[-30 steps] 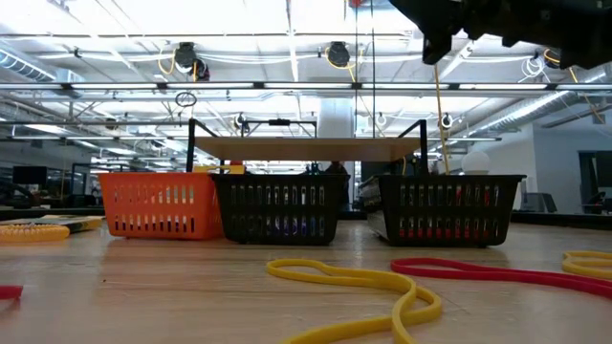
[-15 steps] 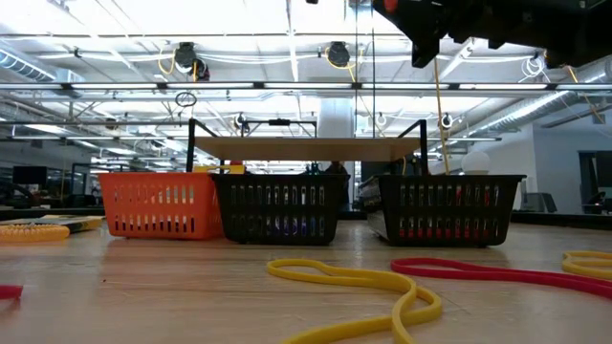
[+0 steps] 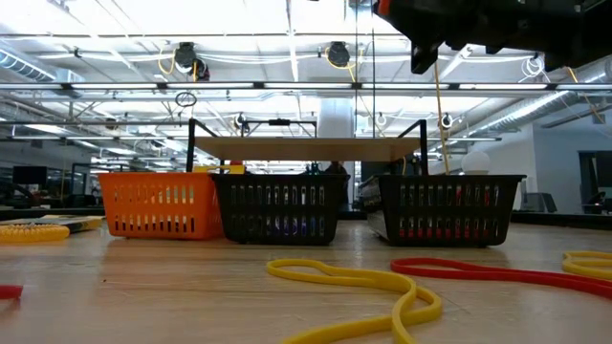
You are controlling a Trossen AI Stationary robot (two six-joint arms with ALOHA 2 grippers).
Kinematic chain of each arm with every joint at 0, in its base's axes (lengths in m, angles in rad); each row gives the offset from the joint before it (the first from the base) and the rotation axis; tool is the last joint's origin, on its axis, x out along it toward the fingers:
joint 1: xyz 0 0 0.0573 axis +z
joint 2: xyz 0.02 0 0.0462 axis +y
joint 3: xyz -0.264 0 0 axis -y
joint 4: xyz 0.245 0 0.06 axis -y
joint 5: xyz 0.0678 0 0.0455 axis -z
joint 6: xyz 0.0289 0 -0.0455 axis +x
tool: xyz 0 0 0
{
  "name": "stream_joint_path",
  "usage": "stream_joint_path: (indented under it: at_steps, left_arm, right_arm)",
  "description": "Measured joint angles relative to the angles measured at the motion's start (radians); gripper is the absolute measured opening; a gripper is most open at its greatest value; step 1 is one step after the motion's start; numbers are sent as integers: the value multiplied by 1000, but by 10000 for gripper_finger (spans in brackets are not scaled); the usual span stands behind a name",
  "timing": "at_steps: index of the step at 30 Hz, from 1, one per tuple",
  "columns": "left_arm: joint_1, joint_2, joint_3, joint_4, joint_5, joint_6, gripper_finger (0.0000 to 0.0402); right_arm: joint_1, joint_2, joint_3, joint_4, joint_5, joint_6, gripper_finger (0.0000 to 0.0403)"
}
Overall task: Pick & Place Office Desk Supplies
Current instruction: Put the orange spring rubber band into the left black bin
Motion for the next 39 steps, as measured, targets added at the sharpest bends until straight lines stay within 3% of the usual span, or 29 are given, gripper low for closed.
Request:
stream_joint_path:
  at_steps: [8,17,24,31,39]
  left_arm:
    - [0,0,0,4,1,1,25]
    - [0,-2,0,-15,-8,-65,134]
    - [-1,-115,0,-239,-20,-36,196]
    - [-43,-275,0,-449,-142,-58,202]
    - [-99,-358,0,-570,-218,-78,187]
  right_arm:
    - [0,0,0,2,1,3,16]
    - [0,0,-1,1,1,6,10]
    - [-7,-1,-2,-34,1,6,10]
    - [-43,7,56,-201,2,18,9]
    - [-51,131,170,-330,-4,21,8]
